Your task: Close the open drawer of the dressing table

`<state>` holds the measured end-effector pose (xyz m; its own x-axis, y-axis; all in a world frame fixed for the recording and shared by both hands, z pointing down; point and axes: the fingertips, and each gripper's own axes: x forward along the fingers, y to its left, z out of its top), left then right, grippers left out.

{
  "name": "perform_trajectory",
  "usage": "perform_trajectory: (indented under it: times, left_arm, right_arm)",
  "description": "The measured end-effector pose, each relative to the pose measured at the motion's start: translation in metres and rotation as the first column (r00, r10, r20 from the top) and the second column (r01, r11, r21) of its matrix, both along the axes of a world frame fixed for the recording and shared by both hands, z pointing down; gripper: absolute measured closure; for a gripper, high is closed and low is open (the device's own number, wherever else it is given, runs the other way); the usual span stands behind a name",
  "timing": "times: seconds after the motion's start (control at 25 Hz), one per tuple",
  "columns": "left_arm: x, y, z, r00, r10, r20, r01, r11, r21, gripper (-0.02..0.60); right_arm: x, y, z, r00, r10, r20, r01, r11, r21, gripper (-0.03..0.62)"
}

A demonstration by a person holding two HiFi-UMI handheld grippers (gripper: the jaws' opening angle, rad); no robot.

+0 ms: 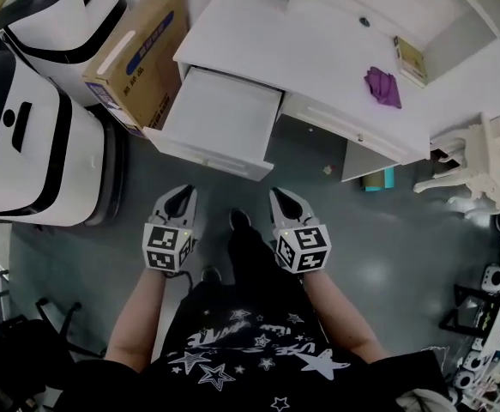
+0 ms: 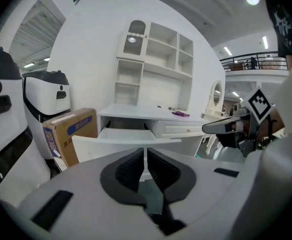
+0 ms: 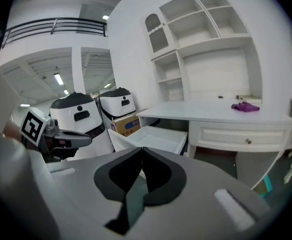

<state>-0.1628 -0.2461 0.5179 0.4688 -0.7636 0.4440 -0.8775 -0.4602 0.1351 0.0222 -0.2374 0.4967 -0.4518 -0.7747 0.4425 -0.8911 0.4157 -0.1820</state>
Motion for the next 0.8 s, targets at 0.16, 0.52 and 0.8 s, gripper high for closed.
perform_trajectory:
  times: [0.16, 0.52, 0.8]
  left_arm:
    - [0.004, -0.019, 0.027, 1.0, -0.006, 0.014, 0.006, 0.998, -0.06, 0.569]
    - [0.02, -0.047, 0.095, 1.0, 0.016, 0.027, -0.009, 0.969, -0.248, 0.465]
    - [0.014, -0.071, 0.144, 0.993, -0.018, 0.118, 0.059, 0.932, -0.358, 0.41]
  right_arm:
    - [-0.012, -0.003, 0.01, 0.997, -0.067, -0.038, 0.068, 0.997, 0.024, 0.591]
    - [-0.018, -0.022, 0.049, 0.998, -0.057, 0.028, 0.06, 0.994, -0.093, 0.591]
    - [-0.02, -0.037, 0.073, 0.998, -0.039, 0.048, 0.046, 0.988, -0.147, 0.591]
